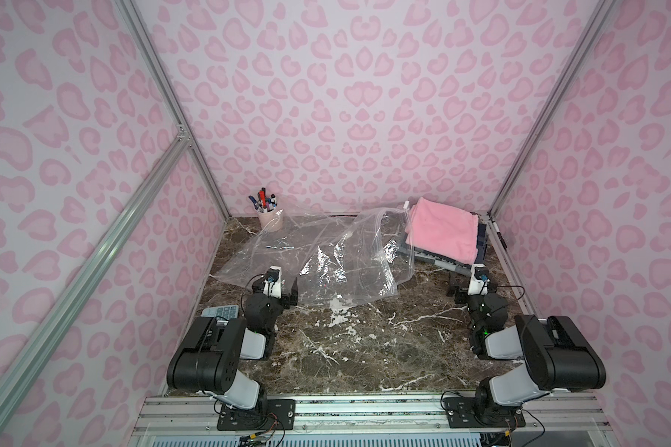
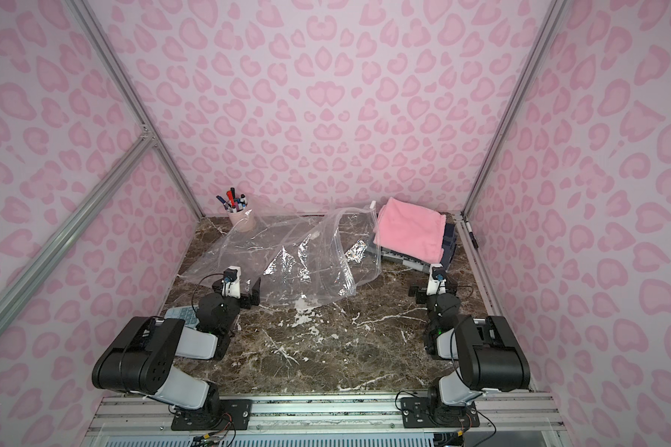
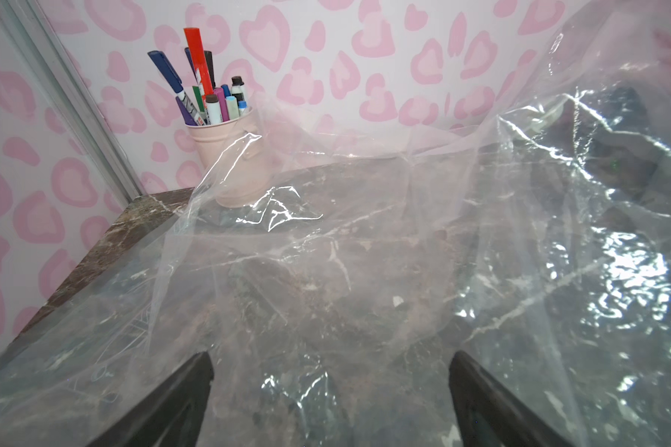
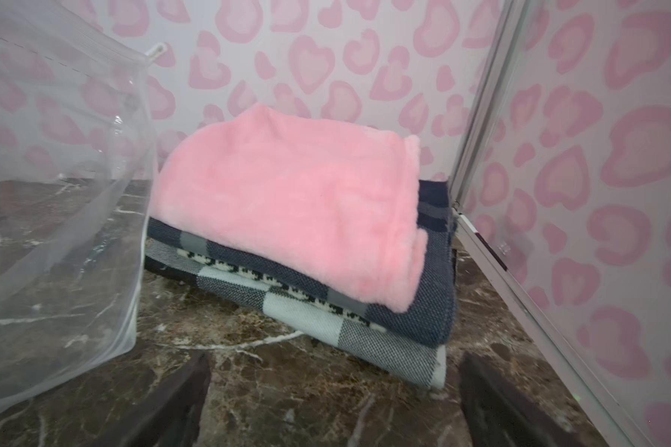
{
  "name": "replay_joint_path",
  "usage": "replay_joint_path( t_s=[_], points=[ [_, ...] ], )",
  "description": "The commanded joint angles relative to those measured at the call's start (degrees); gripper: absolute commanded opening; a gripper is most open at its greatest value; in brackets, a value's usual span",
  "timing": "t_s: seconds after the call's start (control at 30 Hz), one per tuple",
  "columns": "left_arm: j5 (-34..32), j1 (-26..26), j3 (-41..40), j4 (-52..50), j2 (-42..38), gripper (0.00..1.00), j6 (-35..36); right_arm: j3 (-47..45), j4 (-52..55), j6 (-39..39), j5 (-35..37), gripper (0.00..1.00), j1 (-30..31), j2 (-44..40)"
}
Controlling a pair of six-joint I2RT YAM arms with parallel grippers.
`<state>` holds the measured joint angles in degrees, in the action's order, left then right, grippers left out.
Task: Take the blanket out of the vacuum bag
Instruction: Reset both arms
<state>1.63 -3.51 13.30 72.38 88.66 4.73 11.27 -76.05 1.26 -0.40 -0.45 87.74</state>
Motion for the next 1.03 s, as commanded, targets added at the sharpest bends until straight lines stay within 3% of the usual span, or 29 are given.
replay_joint_path(
  t_s=[0.0, 0.13, 0.2, 0.23, 0.33, 1.0],
  points=[
    [-3.0, 0.2, 0.9, -0.5, 0.0, 0.97, -1.4, 1.7, 4.0, 0.6, 2.4, 1.00, 0.0, 0.0],
    [-2.4, 0.2, 0.9, -0.4, 0.1, 0.97, -1.2, 1.1, 3.1, 1.1, 2.9, 1.00, 0.0, -0.1],
    [-1.8, 0.2, 0.7, 0.0, 0.0, 0.97, -1.1, -0.1, 0.9, -3.2, -6.9, 1.00, 0.1, -0.3],
    [-1.6, 0.2, 0.7, 0.1, 0.1, 0.97, -1.0, -0.9, -0.3, -3.7, -7.6, 1.00, 0.1, -0.5],
    [-2.1, 0.2, 0.9, -0.2, 0.3, 0.97, -1.1, 1.3, 2.7, -1.6, -3.2, 1.00, 0.1, 0.2],
    [-2.3, 0.4, 1.2, -0.7, 0.4, 0.97, -1.3, 2.1, 4.2, 0.0, -0.4, 1.00, -0.4, 0.2]
  ],
)
